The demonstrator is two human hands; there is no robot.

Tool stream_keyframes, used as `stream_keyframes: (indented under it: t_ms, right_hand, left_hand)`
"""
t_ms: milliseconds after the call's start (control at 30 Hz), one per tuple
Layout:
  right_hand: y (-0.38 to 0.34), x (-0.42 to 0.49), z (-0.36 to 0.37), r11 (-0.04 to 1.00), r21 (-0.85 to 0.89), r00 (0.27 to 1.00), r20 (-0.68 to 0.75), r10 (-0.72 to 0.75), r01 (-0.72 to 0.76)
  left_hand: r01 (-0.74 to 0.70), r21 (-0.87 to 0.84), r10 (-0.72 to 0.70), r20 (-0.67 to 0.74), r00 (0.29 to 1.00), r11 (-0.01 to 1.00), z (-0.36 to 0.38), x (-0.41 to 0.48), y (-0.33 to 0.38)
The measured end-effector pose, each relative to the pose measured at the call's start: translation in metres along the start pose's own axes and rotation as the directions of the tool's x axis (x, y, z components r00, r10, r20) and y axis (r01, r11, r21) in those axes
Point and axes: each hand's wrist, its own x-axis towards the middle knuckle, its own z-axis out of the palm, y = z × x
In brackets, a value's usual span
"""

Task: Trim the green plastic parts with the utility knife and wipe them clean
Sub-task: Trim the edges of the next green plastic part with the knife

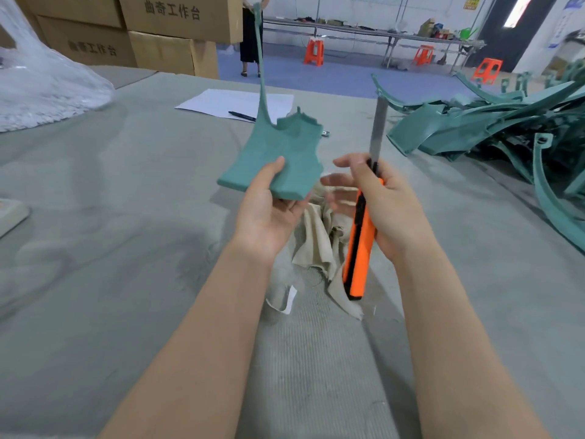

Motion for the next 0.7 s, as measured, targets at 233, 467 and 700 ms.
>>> stream_keyframes:
  t_ms: [233,467,700]
  right_hand:
    - [0.004,0.002,-0.008,0.953,-0.294,0.985,-0.13,-0.112,0.07]
    - [0.009,0.005,-0.001,0.896,-0.437,0.992,-0.053,-0.114,0.08]
    - [0.006,-0.001,-0.001,0.99,-0.111,0.995,-0.048,0.082,-0.087]
  left_hand:
    - [0.042,-0.014,-0.041,0.056,0.998,0.999,0.002,-0.004,0.002]
    - [0.036,-0.043,-0.033,0.072,0.997,0.998,0.0,-0.004,0.006]
    - [0.054,0.0,-0.054,0.073,0.996,0.999,-0.004,-0.004,0.01]
